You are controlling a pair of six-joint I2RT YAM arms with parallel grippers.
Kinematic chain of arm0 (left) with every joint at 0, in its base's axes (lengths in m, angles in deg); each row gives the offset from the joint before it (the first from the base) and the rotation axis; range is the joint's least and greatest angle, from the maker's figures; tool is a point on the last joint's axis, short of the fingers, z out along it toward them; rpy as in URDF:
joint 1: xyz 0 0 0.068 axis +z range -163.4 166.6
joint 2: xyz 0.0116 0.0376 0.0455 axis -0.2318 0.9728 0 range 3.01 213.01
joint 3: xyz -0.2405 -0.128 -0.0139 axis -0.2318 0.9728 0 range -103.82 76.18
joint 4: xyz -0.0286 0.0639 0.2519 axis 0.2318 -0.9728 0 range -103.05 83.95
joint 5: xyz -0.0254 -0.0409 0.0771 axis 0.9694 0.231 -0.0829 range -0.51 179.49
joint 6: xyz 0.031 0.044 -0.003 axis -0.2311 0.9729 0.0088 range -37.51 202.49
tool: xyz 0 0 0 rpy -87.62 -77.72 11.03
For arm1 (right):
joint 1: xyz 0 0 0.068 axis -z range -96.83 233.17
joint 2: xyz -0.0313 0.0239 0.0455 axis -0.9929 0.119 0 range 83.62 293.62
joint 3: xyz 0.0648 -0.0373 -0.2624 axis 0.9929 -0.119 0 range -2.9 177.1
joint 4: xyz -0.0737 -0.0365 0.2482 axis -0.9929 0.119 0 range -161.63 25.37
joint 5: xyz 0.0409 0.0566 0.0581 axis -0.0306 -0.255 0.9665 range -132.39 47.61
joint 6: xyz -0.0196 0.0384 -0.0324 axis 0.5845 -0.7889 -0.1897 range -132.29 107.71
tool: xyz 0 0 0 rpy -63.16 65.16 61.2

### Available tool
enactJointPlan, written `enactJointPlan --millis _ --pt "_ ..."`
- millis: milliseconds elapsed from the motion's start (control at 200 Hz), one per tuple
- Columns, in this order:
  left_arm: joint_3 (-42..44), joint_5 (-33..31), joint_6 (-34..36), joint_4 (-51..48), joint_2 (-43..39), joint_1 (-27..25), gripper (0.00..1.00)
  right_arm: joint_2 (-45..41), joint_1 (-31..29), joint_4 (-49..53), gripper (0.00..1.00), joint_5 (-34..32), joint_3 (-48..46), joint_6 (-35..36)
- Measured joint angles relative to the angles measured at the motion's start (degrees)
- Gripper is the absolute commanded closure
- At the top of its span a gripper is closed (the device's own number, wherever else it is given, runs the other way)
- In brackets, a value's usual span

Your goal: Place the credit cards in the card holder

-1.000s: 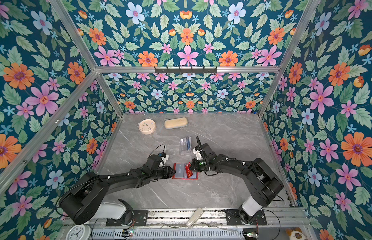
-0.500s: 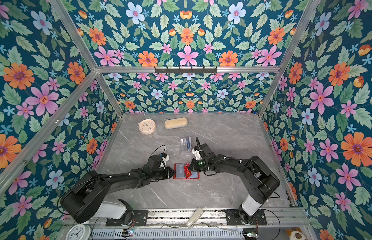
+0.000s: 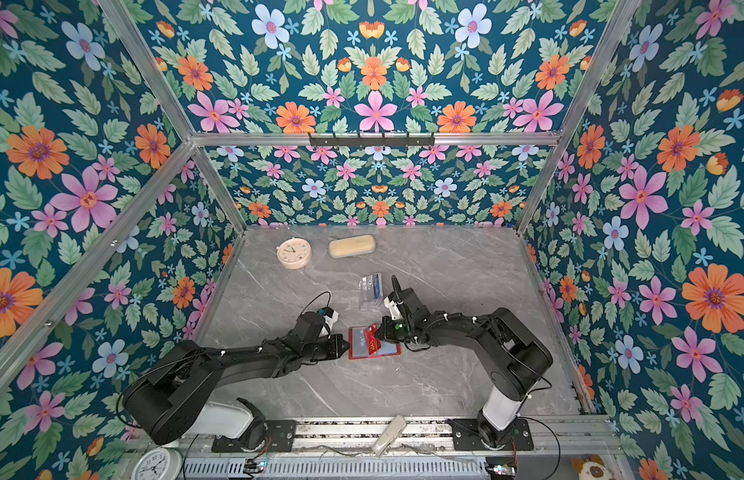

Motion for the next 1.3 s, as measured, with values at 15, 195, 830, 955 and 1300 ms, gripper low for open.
enactJointPlan --millis 15,195,830,955,1300 --pt "0.0 0.0 0.0 0.09 0.02 0.0 1.0 0.11 0.04 -0.13 1.0 -0.04 -0.02 -0.07" --pt "0.0 -0.02 0.0 0.33 0.22 -0.07 1.0 0.79 0.02 -1.9 1.0 -0.48 -0.44 -1.14" --pt "-0.55 -0.26 0.0 0.07 0.52 -0.39 0.96 1.01 -0.09 -2.4 0.82 -3.28 -2.01 -1.29" --pt "-1.42 -1.75 0.11 -3.39 -1.27 -0.44 0.9 0.68 -0.24 -0.87 0.84 -4.57 -1.68 -0.92" --pt "-3.78 -2.93 2.47 -5.11 -4.33 -0.59 0.89 0.98 -0.57 -0.17 0.85 -5.6 -1.27 0.0"
